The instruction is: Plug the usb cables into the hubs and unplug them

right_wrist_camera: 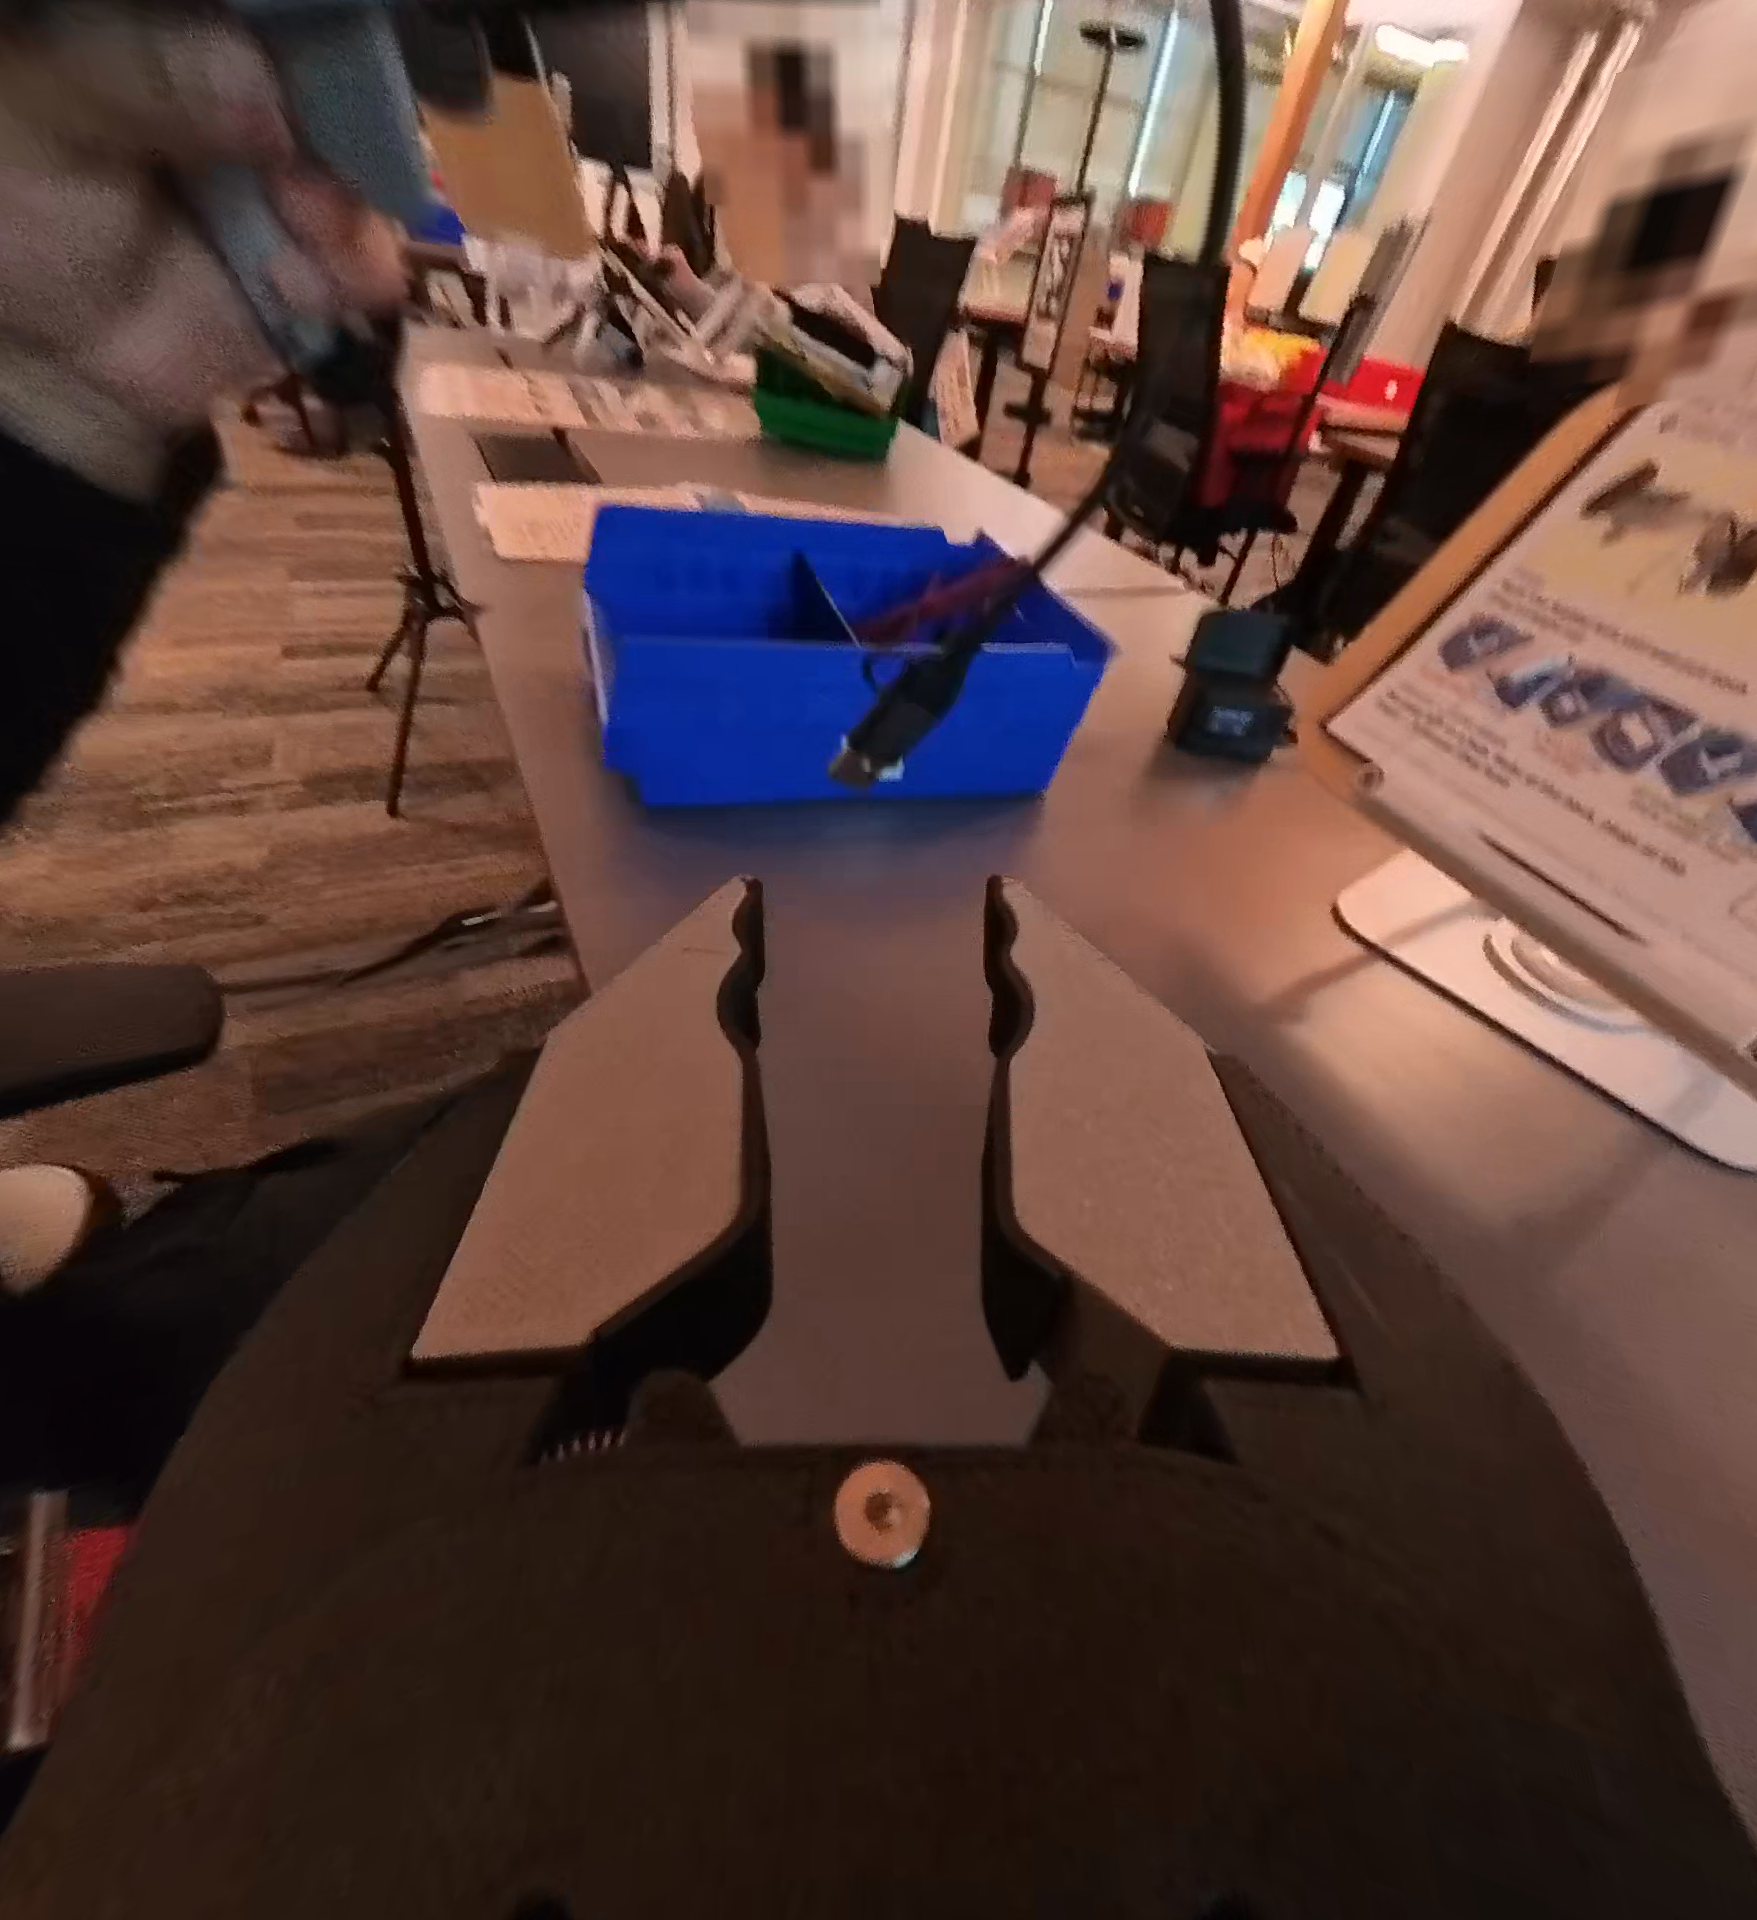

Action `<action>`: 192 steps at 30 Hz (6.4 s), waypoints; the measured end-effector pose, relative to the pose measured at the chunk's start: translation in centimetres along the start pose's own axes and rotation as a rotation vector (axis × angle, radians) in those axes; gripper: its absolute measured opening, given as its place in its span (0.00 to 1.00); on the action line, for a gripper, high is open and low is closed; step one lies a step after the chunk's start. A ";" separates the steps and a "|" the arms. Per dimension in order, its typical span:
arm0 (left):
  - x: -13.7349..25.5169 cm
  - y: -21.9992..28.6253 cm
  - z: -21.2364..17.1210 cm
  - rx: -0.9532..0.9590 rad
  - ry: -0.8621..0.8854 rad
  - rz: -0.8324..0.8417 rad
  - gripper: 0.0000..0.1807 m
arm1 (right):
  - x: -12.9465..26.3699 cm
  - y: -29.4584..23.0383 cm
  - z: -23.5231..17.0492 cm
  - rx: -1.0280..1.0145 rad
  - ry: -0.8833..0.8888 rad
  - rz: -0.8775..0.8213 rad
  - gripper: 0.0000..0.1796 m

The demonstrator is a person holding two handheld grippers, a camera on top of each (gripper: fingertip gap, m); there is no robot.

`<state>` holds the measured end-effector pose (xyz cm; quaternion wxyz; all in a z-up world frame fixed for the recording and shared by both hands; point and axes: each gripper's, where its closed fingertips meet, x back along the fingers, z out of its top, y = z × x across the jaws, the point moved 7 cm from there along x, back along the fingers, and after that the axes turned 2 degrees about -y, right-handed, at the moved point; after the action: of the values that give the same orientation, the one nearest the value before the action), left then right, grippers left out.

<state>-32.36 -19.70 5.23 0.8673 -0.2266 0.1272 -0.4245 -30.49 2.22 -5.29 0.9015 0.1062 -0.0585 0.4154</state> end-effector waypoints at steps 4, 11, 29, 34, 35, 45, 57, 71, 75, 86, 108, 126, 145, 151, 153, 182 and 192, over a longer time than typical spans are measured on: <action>-1.1 2.7 -2.1 0.069 0.020 -0.016 0.08 | 1.2 -1.1 1.5 0.013 0.032 0.013 0.22; -3.4 7.1 -5.9 0.142 -0.013 -0.238 0.08 | 2.2 0.1 1.0 0.050 -0.024 -0.062 0.22; -1.7 9.9 -5.5 0.339 0.063 -0.687 0.08 | 0.2 -4.0 -0.3 0.068 -0.103 0.335 0.07; -1.7 9.8 -5.4 0.378 0.078 -0.707 0.08 | 0.3 -4.1 -0.2 0.051 -0.086 0.366 0.07; -1.7 9.7 -5.3 0.398 0.089 -0.716 0.08 | 0.3 -4.2 -0.2 0.040 -0.077 0.378 0.07; -2.4 10.4 -7.1 0.402 -0.001 -0.675 0.15 | 0.6 -3.0 -0.2 -0.045 -0.034 0.369 0.06; -3.6 12.6 -6.7 0.374 0.076 -0.712 0.08 | 1.0 -3.9 -0.3 0.003 -0.093 0.413 0.07; -3.5 12.1 -5.6 0.493 0.170 -0.732 0.08 | 3.0 -2.9 1.1 -0.054 0.088 0.449 0.02; -3.6 12.4 -5.5 0.505 0.171 -0.733 0.08 | 2.7 -3.1 1.0 -0.039 0.073 0.444 0.03; -4.0 12.9 -5.4 0.462 0.172 -0.594 0.08 | 2.0 -2.8 0.6 -0.131 0.107 0.458 0.02; -4.5 12.5 -5.8 0.673 0.225 -0.524 0.09 | 0.8 -2.1 -0.5 -0.453 0.410 0.504 0.01; -4.4 14.2 -5.0 0.719 0.167 -0.709 0.08 | 3.0 -3.3 0.7 -0.030 0.216 0.476 0.04; -4.5 14.0 -4.9 0.669 0.210 -0.647 0.08 | 3.2 -2.2 0.2 -0.129 0.190 0.575 0.03; -3.9 13.0 -4.5 0.676 0.233 -0.637 0.08 | 4.3 -2.0 1.4 -0.130 0.260 0.534 0.00; -4.0 13.0 -4.5 0.686 0.236 -0.638 0.08 | 4.4 -2.0 1.5 -0.115 0.251 0.515 0.00; -4.5 12.4 -5.6 0.935 0.356 -0.605 0.08 | 1.1 -2.8 0.7 -0.434 0.408 0.443 0.01; -4.9 12.4 -5.9 0.994 0.360 -0.589 0.08 | 0.5 -2.3 0.1 -0.619 0.497 0.482 0.01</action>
<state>-29.36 -10.84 -5.92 0.6802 0.2554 -0.0099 -0.6871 -28.39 1.13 -5.39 0.7553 -0.2875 0.0152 0.5888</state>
